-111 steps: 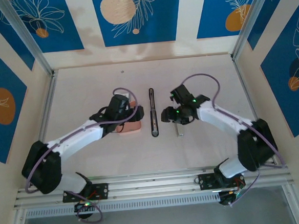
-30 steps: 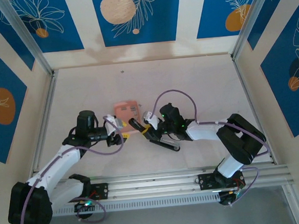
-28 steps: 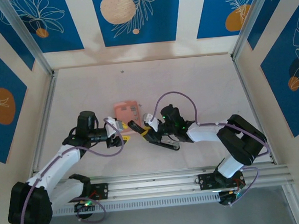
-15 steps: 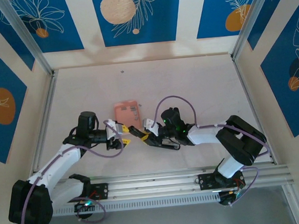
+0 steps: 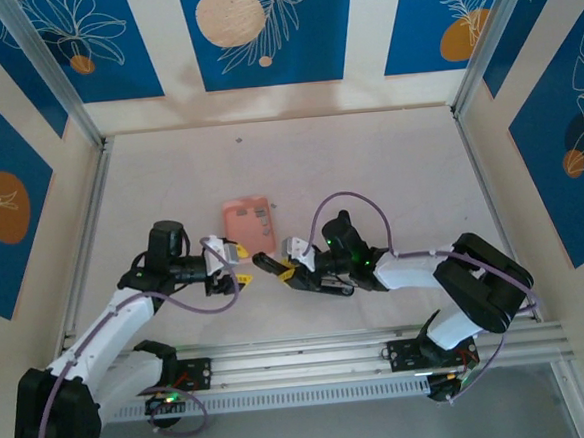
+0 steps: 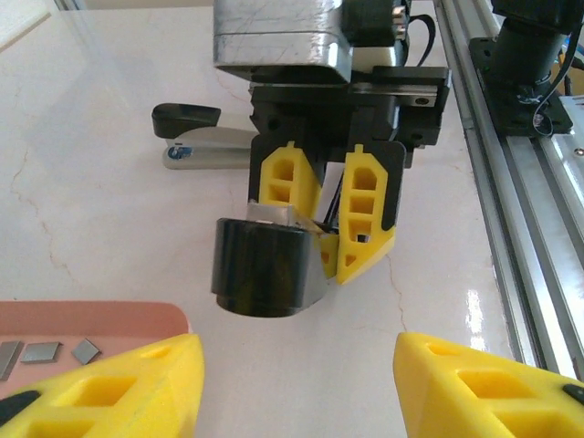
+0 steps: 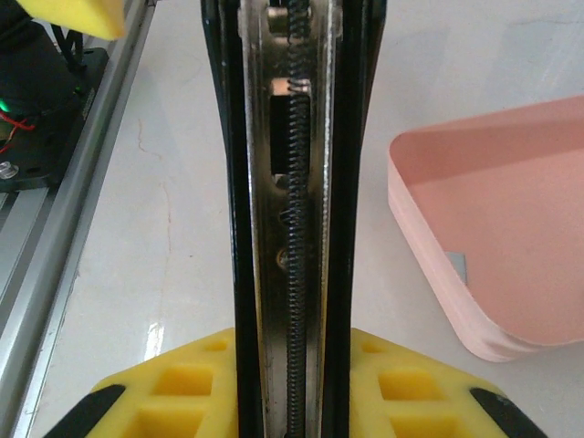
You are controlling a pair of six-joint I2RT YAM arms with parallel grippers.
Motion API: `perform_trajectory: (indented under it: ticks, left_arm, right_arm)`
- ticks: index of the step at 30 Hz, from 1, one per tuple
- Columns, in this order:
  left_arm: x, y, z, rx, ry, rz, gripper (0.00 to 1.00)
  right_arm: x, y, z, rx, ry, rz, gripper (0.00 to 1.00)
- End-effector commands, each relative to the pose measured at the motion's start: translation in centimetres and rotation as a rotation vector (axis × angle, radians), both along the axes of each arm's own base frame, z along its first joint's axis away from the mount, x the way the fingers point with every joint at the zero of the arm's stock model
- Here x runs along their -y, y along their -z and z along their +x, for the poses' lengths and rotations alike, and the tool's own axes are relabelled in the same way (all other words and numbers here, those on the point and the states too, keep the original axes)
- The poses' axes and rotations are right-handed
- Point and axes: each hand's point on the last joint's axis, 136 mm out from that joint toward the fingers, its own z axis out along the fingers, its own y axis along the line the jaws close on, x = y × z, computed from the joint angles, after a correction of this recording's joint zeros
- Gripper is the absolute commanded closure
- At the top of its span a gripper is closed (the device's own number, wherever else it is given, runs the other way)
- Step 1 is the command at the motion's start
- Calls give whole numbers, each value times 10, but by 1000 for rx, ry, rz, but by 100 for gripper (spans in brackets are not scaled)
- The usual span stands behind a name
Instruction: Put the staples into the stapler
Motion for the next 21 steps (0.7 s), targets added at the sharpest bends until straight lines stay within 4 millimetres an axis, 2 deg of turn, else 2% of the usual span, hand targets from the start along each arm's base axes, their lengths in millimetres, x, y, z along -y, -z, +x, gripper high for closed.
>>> perform_trajectory:
  ticks: [1,9,21]
  left_arm:
    - [6,-10,-1,6,50,-53,44]
    - [15,-15,-13,0,163,-123,46]
    - [19,-14,-21,-36,226,-158,58]
  right_arm:
    - [-9,-27,-7,68,-59,83,88]
    - [-23,-34,-16,81,-123,90,88]
    - [-36,-41,-19,86,-170,104,87]
